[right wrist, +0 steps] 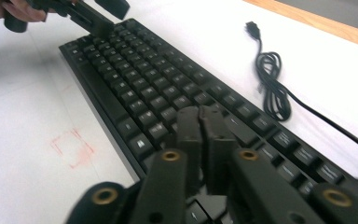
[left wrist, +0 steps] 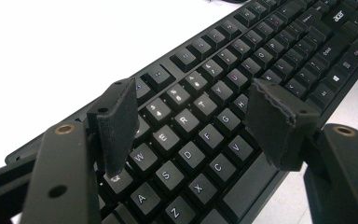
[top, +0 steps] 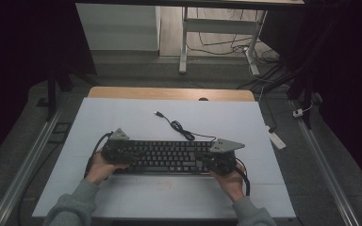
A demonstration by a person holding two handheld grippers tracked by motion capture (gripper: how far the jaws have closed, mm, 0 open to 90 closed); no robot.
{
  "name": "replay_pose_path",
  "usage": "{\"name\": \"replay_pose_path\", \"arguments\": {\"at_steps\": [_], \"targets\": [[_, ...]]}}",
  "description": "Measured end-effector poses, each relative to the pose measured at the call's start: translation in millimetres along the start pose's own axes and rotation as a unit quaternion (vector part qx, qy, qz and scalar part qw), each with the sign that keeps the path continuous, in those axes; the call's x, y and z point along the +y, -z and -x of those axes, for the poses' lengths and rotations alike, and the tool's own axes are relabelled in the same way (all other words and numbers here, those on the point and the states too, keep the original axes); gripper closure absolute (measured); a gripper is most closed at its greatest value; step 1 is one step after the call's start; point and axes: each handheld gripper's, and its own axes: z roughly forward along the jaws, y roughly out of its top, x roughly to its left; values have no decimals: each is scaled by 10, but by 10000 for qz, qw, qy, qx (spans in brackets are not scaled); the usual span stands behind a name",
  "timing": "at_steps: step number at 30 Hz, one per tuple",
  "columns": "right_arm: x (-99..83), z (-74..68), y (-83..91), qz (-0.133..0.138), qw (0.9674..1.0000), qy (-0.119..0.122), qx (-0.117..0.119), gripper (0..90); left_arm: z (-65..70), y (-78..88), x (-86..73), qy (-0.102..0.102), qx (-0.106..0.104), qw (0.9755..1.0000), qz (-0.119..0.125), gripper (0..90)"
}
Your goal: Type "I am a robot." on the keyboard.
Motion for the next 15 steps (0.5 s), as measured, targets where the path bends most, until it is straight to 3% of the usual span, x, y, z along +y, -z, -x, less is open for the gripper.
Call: {"name": "replay_pose_path", "arguments": {"at_steps": [15], "targets": [[169,-107,-391,-172,9996,81,215,894,16,-12,1,-46,6,10000,-35,340]]}}
